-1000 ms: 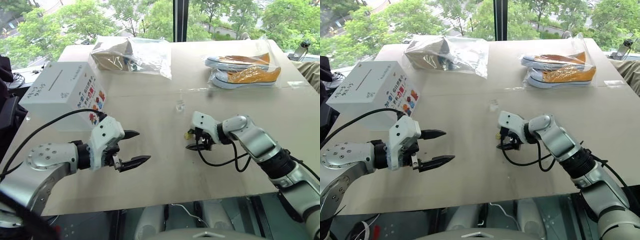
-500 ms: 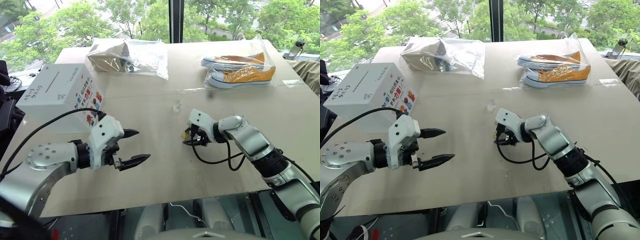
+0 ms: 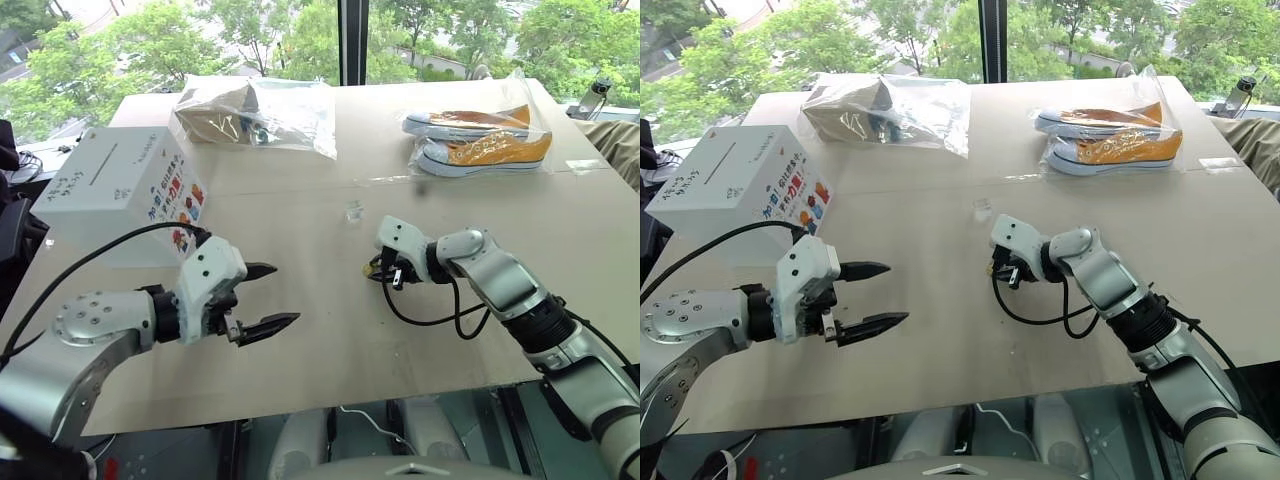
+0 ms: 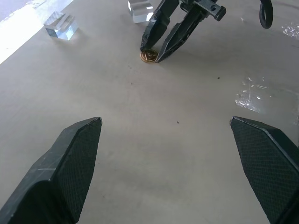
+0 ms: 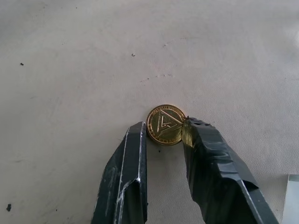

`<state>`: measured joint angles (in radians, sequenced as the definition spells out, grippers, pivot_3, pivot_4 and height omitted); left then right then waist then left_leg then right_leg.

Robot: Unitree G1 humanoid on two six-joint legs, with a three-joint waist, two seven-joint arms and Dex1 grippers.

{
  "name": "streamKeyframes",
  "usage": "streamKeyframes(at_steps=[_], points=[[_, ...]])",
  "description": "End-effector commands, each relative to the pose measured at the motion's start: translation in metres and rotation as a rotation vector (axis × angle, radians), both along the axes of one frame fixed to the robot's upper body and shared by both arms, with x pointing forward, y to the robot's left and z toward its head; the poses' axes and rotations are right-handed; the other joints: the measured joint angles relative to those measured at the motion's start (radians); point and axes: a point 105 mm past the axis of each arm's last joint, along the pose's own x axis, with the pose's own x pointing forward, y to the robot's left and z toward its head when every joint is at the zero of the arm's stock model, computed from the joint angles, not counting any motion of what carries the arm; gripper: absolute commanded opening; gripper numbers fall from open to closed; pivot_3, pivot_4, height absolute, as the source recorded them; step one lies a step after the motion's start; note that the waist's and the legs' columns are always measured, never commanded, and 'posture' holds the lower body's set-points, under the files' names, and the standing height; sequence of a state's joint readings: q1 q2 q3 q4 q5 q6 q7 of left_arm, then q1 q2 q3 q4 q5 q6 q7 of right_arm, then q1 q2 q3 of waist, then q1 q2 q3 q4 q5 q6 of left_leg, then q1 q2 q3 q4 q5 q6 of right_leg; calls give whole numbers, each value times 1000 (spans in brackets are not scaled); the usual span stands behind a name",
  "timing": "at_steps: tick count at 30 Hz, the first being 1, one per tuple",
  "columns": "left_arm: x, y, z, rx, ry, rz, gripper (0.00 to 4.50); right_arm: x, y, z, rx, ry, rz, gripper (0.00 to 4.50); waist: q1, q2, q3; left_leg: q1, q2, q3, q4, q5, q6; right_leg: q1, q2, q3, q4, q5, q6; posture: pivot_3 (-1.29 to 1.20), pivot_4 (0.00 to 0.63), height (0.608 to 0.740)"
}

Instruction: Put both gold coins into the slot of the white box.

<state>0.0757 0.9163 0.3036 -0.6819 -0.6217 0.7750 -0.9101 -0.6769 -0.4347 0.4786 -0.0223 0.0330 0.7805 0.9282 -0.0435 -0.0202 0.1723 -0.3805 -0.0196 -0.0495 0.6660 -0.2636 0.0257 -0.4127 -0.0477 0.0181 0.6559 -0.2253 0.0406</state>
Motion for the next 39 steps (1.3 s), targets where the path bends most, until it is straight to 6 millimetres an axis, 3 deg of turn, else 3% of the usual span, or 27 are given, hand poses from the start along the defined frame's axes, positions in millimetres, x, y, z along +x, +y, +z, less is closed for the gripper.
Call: streamKeyframes(at_steps=[1, 4, 7, 11, 19, 23, 27, 39], points=[[2, -4, 10, -102, -32, -1, 4500, -1, 4, 5, 57, 10, -16, 611, 0, 0, 0, 0, 0, 0, 0, 0, 0, 0, 0, 0, 0, 0, 0, 0, 150, 740], [8, -7, 14, -368, 0, 44, 4500, -5, 10, 21, 127, -15, 28, 611, 1, 2, 2, -1, 0, 0, 0, 0, 0, -1, 0, 0, 0, 0, 0, 0, 150, 740], [16, -4, 8, -524, 38, 118, 4500, -6, 14, 30, 172, -45, 40, 611, 2, 2, 3, -3, 0, -1, 0, 0, 0, -1, 0, -1, -1, 2, 3, 0, 150, 740], [21, -10, -8, -579, 95, 158, 4500, -12, 20, 41, 239, -95, 89, 611, 8, 2, 3, -5, 0, -4, -1, 0, 0, -2, -1, -1, -3, 2, 3, 0, 150, 740], [36, -25, -2, -725, 106, 176, 4500, -25, 37, 62, 329, -314, 276, 611, 22, 3, 3, -15, -4, -9, -2, 0, -1, -6, -5, -5, -10, 3, 3, 0, 150, 740], [46, -28, -1, -803, 119, 229, 4500, -22, 43, 67, 359, -402, 290, 611, 28, 3, 3, -15, -4, -9, -2, 0, -2, -7, -4, -5, -11, 3, 3, 0, 150, 740], [46, -33, -1, -818, 132, 220, 2834, -24, 51, 76, 408, -464, 312, 611, 29, 2, 3, -16, -4, -9, -2, 2, -5, -7, -4, -5, -11, 3, 3, 0, 150, 740], [49, -39, 10, -879, 116, 218, 2834, -23, 55, 76, 401, -607, 363, 611, 30, 2, 3, -16, -5, -9, -2, 3, -6, -7, -4, -5, -11, 3, 3, 0, 150, 740]])
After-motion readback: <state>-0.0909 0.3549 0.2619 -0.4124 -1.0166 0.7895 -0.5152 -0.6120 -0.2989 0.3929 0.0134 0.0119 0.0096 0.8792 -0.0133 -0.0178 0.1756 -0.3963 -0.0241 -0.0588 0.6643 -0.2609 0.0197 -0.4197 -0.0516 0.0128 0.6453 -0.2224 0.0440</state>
